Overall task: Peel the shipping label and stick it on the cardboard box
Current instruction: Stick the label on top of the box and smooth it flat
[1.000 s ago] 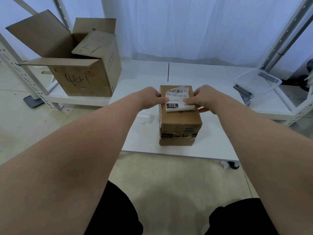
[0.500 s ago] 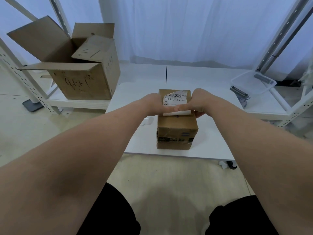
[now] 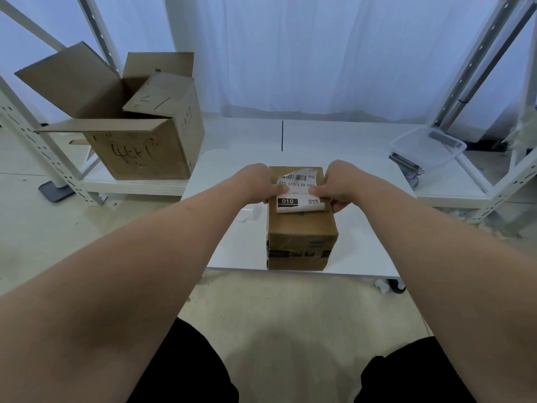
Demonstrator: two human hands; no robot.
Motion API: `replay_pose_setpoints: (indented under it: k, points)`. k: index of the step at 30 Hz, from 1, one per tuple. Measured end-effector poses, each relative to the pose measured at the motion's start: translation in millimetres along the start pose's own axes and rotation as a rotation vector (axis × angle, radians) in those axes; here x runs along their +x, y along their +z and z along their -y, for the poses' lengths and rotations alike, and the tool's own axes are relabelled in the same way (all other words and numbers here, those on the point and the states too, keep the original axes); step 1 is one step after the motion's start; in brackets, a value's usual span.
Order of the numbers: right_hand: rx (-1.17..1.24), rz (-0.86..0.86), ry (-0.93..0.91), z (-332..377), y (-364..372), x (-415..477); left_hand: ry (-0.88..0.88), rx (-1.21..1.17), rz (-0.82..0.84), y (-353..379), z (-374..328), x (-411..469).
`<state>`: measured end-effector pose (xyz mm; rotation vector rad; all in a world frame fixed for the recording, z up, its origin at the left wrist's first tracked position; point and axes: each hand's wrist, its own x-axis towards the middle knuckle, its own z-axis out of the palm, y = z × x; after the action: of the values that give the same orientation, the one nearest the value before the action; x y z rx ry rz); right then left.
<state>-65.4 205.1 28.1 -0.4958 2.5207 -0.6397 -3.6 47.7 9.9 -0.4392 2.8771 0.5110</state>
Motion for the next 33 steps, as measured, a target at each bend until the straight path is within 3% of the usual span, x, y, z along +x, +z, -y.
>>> replay_pose_setpoints:
  k: [5,8,16,22,29,33]
  points:
    - [0.034,-0.010,-0.007,-5,0,3,-0.007,-0.021,-0.022,0,5,4]
    - [0.029,-0.013,-0.006,-5,1,4,-0.027,-0.030,0.047,8,-8,3]
    - [0.015,-0.028,0.005,-6,3,4,-0.059,-0.316,0.136,3,12,5]
    - [-0.019,-0.029,-0.008,-1,5,-1,-0.106,-0.179,0.105,12,-8,4]
    - [0.153,-0.038,0.031,-11,3,2,-0.073,-0.333,0.116,1,8,0]
    - [0.138,-0.054,0.023,-11,2,2,-0.054,-0.282,0.070,2,9,0]
